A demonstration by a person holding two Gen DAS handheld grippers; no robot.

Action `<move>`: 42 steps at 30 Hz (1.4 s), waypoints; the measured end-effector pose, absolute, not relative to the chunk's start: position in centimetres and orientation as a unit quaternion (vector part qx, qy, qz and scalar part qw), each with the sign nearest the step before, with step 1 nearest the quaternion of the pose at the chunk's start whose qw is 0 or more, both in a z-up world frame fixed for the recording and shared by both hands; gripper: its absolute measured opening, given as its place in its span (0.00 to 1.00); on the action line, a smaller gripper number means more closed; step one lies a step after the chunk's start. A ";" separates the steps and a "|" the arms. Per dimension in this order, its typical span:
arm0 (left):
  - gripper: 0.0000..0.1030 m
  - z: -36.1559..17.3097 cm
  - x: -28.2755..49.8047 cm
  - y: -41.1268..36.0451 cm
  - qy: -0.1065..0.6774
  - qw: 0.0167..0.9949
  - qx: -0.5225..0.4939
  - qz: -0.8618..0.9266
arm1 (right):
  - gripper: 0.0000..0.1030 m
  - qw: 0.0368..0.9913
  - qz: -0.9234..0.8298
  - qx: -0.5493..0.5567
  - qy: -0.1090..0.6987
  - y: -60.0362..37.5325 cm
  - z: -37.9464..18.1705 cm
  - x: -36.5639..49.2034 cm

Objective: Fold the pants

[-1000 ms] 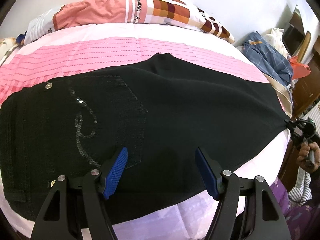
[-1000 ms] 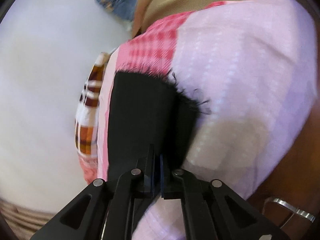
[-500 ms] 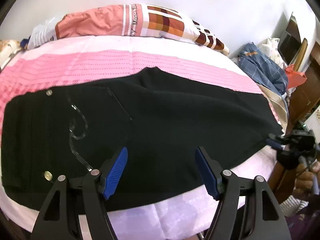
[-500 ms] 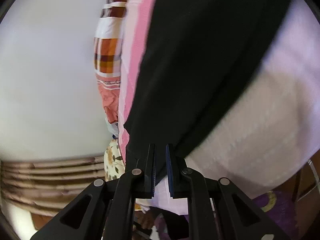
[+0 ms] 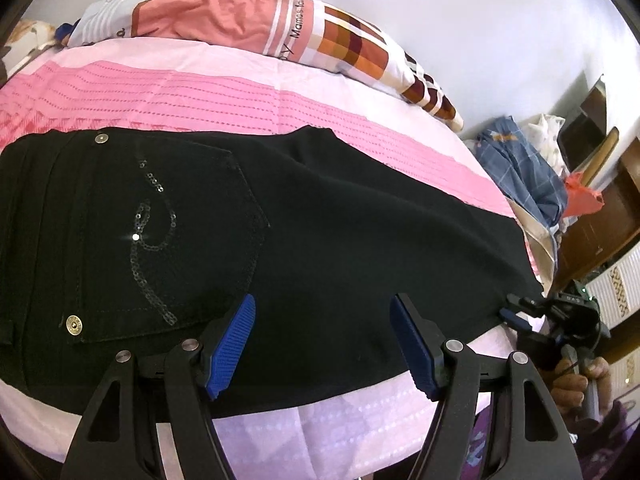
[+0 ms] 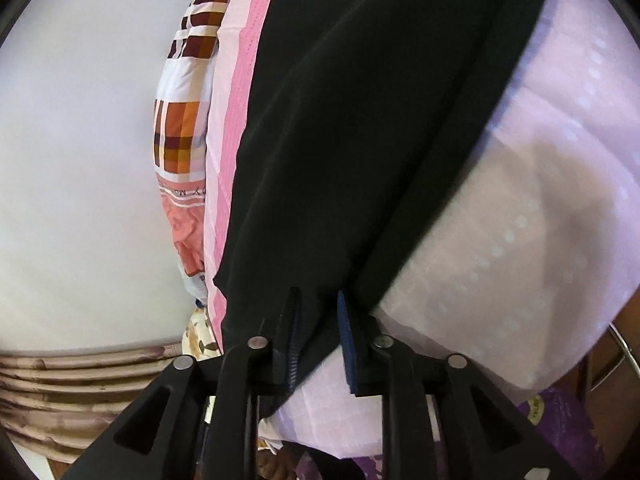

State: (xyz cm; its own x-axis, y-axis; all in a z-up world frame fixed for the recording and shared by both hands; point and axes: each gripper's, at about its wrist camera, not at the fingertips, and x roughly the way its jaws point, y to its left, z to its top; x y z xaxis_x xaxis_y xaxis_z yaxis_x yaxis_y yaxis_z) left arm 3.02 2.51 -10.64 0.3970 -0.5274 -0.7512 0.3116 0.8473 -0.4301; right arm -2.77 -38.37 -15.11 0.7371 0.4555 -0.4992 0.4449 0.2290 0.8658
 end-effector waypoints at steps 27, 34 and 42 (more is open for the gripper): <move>0.68 -11.0 3.3 4.0 0.493 0.834 -0.090 -0.232 | 0.19 0.688 0.021 0.649 0.325 -37.0 -16.0 -4.7; 0.68 -11.2 3.1 3.5 0.494 0.834 -0.068 -0.235 | 0.20 0.700 -0.030 0.665 0.258 -43.0 -15.6 -7.5; 0.72 -11.5 3.2 3.3 0.499 0.832 -0.065 -0.235 | 0.04 0.717 -0.081 0.651 0.237 -47.5 -15.5 -9.2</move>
